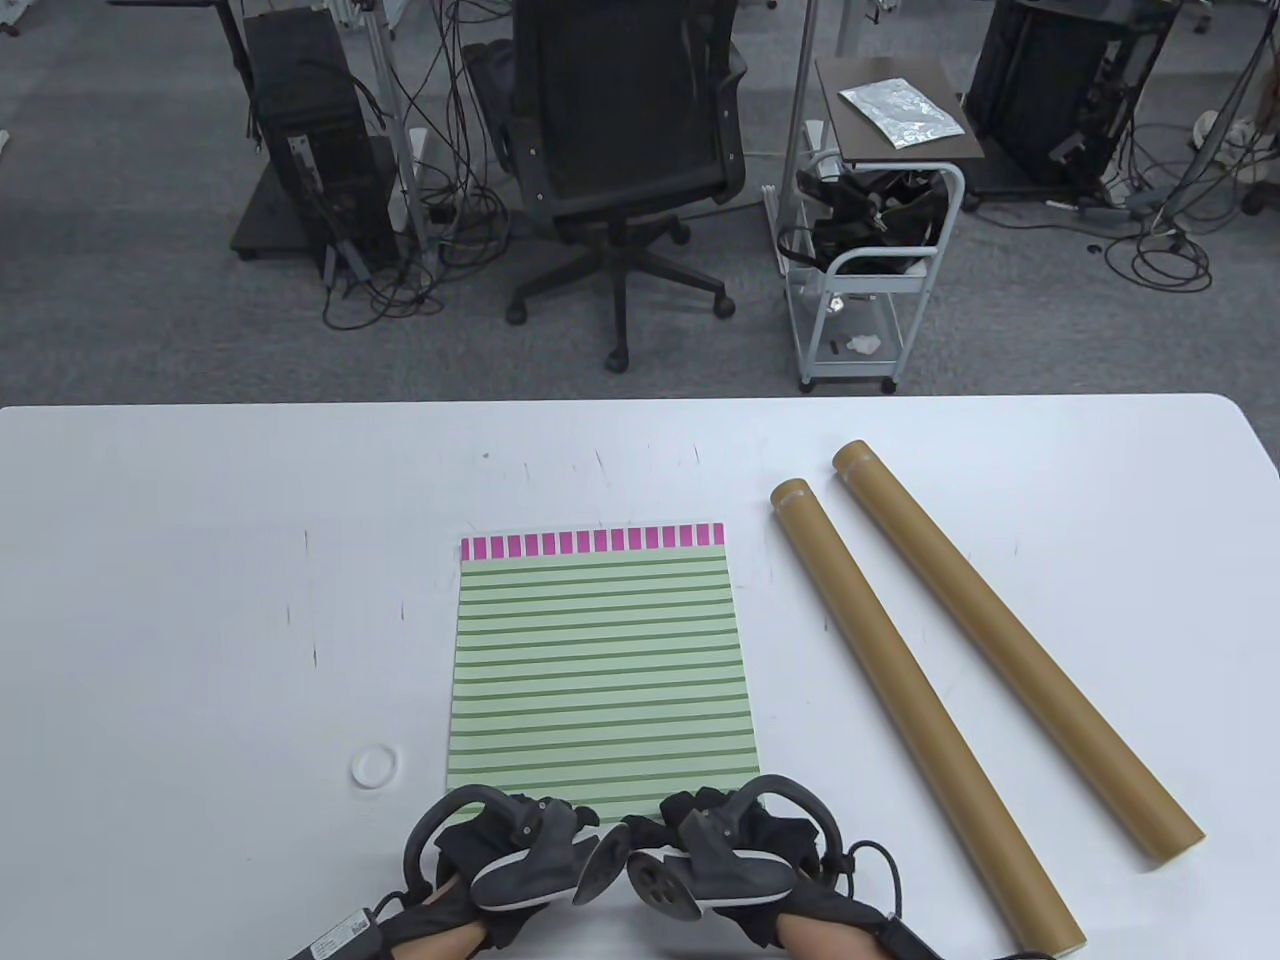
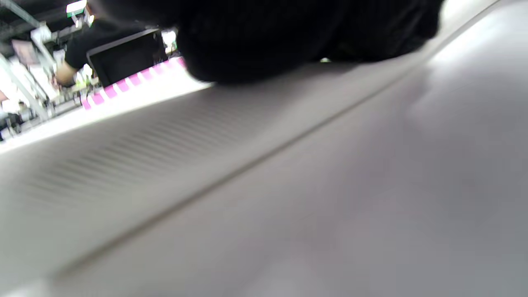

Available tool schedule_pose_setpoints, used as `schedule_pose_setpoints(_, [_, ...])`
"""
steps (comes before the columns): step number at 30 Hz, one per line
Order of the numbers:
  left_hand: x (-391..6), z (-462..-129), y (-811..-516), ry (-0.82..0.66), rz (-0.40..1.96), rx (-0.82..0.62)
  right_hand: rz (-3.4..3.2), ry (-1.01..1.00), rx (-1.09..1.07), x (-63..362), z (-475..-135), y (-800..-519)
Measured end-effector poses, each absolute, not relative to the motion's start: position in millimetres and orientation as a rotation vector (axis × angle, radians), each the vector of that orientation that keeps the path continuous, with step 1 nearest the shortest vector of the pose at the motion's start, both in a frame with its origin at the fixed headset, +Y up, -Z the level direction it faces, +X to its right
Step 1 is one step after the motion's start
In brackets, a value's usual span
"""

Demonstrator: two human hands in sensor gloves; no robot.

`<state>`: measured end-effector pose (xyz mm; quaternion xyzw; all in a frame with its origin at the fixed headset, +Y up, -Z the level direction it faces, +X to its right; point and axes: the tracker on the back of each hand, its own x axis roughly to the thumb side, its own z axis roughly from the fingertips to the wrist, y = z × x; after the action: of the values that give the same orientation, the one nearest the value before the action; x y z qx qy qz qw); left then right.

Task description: Roll up mouse pads and store in mailing tubes

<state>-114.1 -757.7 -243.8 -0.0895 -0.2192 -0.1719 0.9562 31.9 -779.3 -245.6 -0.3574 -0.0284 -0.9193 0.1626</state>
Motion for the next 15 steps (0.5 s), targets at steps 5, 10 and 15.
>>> schedule_pose_setpoints(5, [-114.7,-240.9,-764.4,-0.494,-0.370,-0.320,-2.680,-0.114,-0.998,34.9,-249.4,-777.1])
schedule_pose_setpoints(10, [-121.2,-241.1,-763.7,-0.501,-0.307,-0.362,-2.734,-0.186,-1.046,41.6,-250.1,-771.7])
schedule_pose_setpoints(15, [-119.9,-242.2,-764.5,-0.486,-0.300,-0.245,-2.685,-0.132,-1.023,38.1,-250.5,-773.4])
